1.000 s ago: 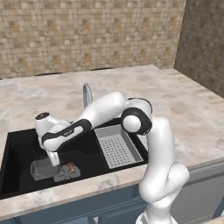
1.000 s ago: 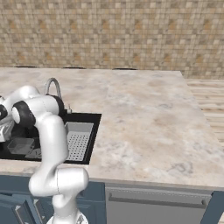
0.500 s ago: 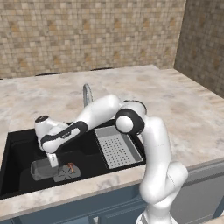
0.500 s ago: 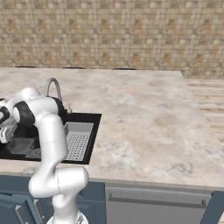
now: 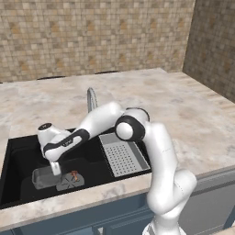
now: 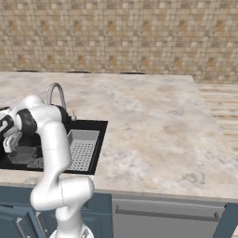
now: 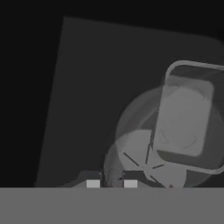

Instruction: Pick the tupperware and jar and place them in the sink. Then turn on the water.

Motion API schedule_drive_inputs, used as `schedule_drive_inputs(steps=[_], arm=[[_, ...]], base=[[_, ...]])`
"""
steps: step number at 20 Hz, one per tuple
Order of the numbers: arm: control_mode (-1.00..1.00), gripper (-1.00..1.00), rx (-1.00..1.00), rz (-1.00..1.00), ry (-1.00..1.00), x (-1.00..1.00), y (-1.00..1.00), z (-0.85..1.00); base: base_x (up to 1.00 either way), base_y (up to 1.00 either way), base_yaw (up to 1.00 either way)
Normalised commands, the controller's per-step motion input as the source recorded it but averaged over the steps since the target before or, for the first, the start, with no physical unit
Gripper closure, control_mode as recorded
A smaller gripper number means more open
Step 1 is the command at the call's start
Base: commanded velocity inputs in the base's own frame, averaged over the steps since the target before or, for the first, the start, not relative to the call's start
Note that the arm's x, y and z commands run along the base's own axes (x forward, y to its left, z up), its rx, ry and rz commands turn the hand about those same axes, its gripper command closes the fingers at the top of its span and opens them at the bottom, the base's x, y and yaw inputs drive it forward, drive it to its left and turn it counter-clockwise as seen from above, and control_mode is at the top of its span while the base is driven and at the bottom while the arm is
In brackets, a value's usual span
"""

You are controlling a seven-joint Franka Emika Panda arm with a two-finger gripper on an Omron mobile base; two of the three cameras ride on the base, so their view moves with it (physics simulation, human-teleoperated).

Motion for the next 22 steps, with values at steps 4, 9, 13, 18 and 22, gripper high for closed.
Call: schedule_drive_inputs(steps=[4,9,13,18,22], arm=[[-1.0,1.0,0.0,0.0,0.0,0.28,0.21,-0.18],[-1.0,1.0,0.0,0.0,0.01,0.29,0.27,-0.22],[-1.0,1.0,0.0,0.0,0.04,0.35,0.27,-0.25],[-1.0,1.0,0.0,0.0,0.03,0.26,0.25,-0.24],[-1.0,-1.0,-0.01,0.0,0.01,0.02,0.13,-0.29]], base=[[0.0,0.0,0.0],[0.0,0.0,0.0],[0.0,0.0,0.0],[0.0,0.0,0.0],[0.0,0.0,0.0]])
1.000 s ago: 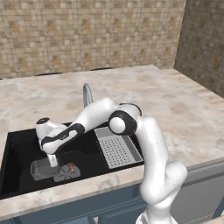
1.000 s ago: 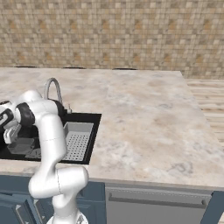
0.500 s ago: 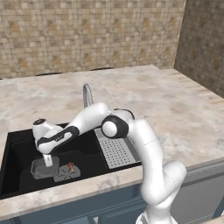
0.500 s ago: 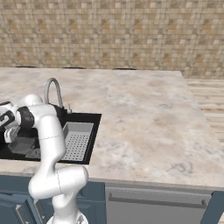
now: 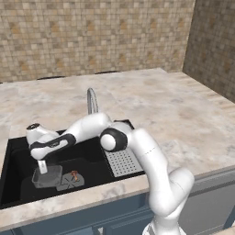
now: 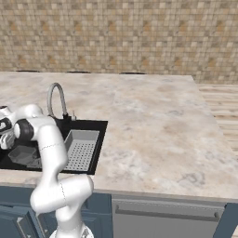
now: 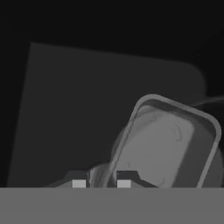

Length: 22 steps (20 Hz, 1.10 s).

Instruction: Pick the tupperware and jar and place them in the sink. Then turn on the water.

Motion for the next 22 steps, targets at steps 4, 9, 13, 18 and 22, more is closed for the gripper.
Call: schedule_drive_inputs(steps=[4,9,13,18,22], arm=[[-1.0,-1.0,0.0,0.0,0.0,0.01,0.02,-0.13],[-1.0,-1.0,0.0,0.0,0.0,0.0,0.0,0.0],[-1.0,-1.0,0.0,0.0,-0.01,0.0,0.0,0.09],[-1.0,-1.0,0.01,0.0,-0.02,-0.03,0.0,0.49],[-1.0,-1.0,0.02,0.0,-0.02,-0.12,-0.08,0.72]], base=[[0.0,0.0,0.0],[0.0,0.0,0.0],[0.0,0.0,0.0],[0.0,0.0,0.0],[0.0,0.0,0.0]])
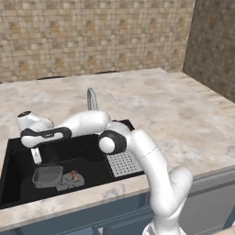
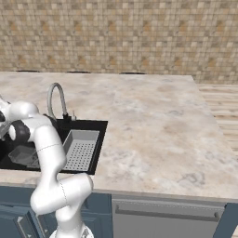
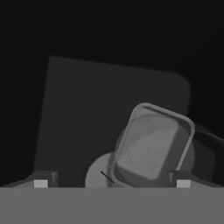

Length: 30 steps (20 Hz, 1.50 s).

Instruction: Pick the tupperware and jar and place them in the sink. Then turn on the water.

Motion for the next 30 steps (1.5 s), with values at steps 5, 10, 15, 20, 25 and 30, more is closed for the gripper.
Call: schedule_drive_inputs(steps=[5,10,15,20,25,30], arm=[[-1.0,-1.0,0.05,0.0,-0.01,-0.22,-0.23,0.78],[-1.0,-1.0,0.1,0.0,-0.03,-0.33,-0.25,0.9],[-1.0,-1.0,0.15,0.0,-0.04,-0.38,-0.35,0.96],[-1.0,-1.0,0.13,0.0,-0.16,-0.27,-0.65,0.7],[-1.0,-1.0,0.19,0.0,-0.21,-0.35,-0.97,0.56],[-1.0,-1.0,0.27,0.0,-0.12,-0.51,-1.0,0.59]], base=[[0.0,0.0,0.0],[0.0,0.0,0.0],[0.0,0.0,0.0],[0.0,0.0,0.0],[0.0,0.0,0.0],[0.0,0.0,0.0]])
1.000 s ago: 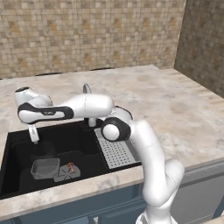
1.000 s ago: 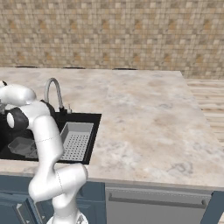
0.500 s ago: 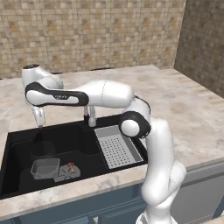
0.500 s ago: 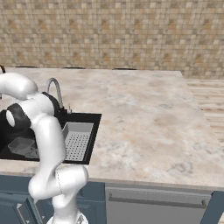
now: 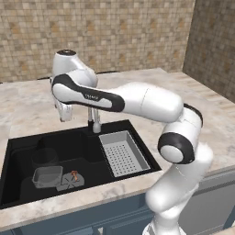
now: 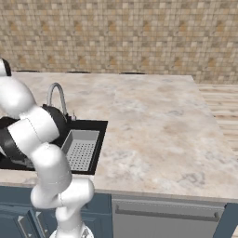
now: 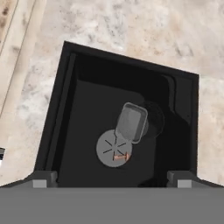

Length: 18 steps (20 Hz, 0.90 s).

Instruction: Pick the tupperware and jar and place them in the sink. Then turn on the water.

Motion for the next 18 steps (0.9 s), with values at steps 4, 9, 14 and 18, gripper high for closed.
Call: schedule_drive_inputs(steps=[4,9,14,18], arm=[[-1.0,-1.0,0.32,0.0,-0.06,-0.58,-1.0,0.46],[-1.0,-1.0,0.35,0.0,-0.04,-0.62,-1.0,0.37],[-1.0,-1.0,0.38,-0.01,-0.04,-0.66,-1.0,0.4],[-1.0,-1.0,0.38,-0.02,-0.05,-0.63,-1.0,0.4]], base=[[0.0,0.0,0.0],[0.0,0.0,0.0],[0.0,0.0,0.0],[0.0,0.0,0.0]])
